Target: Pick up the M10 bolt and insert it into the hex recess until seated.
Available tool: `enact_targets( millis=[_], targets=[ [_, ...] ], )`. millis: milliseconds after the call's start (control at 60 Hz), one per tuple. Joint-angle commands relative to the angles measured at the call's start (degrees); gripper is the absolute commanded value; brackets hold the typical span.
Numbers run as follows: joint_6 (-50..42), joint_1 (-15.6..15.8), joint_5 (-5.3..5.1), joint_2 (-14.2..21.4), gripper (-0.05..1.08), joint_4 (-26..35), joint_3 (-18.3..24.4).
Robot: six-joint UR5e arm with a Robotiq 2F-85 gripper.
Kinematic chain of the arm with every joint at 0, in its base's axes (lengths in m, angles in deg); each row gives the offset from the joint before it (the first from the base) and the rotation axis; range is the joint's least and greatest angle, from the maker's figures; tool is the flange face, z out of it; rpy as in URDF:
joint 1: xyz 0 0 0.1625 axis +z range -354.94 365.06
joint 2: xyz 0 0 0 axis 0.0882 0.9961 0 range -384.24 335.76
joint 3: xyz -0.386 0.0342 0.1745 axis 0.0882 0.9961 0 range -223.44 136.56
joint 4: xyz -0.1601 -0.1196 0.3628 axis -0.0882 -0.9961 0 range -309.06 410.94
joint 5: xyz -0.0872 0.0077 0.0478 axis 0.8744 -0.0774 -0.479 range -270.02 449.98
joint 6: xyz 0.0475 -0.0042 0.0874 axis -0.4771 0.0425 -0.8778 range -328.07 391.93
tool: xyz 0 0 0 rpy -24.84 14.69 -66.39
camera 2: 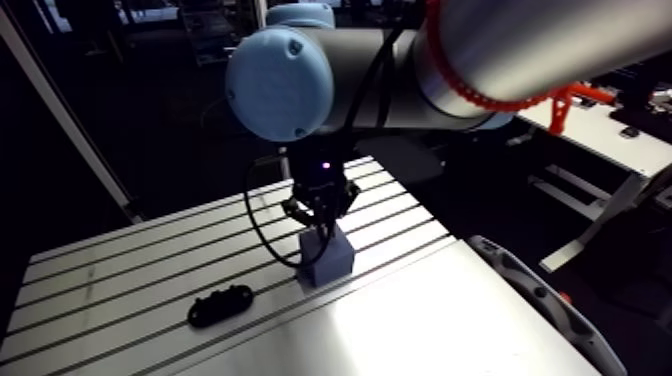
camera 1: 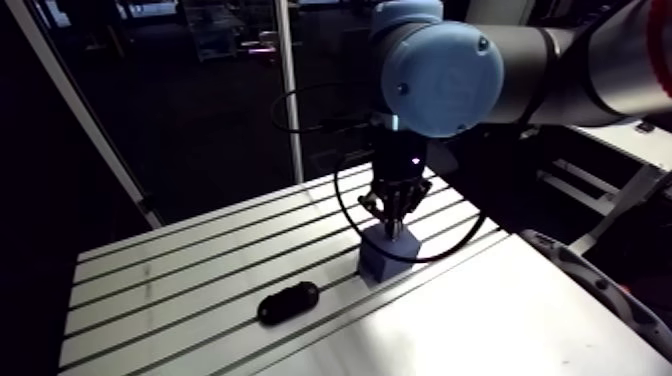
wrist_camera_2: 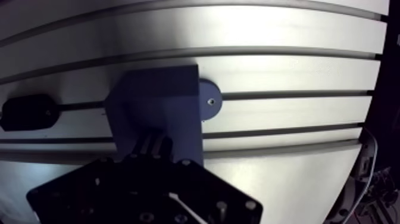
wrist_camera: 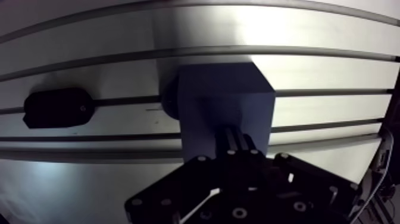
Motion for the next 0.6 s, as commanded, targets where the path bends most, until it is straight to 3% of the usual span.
enact_targets(
  millis=[17, 600],
  targets=[
    [0.1, 0.0, 0.0, 0.1, 1.08, 0.0, -0.2],
    [1.1, 0.0, -0.35, 0.8, 1.08, 0.4, 1.0]
  ],
)
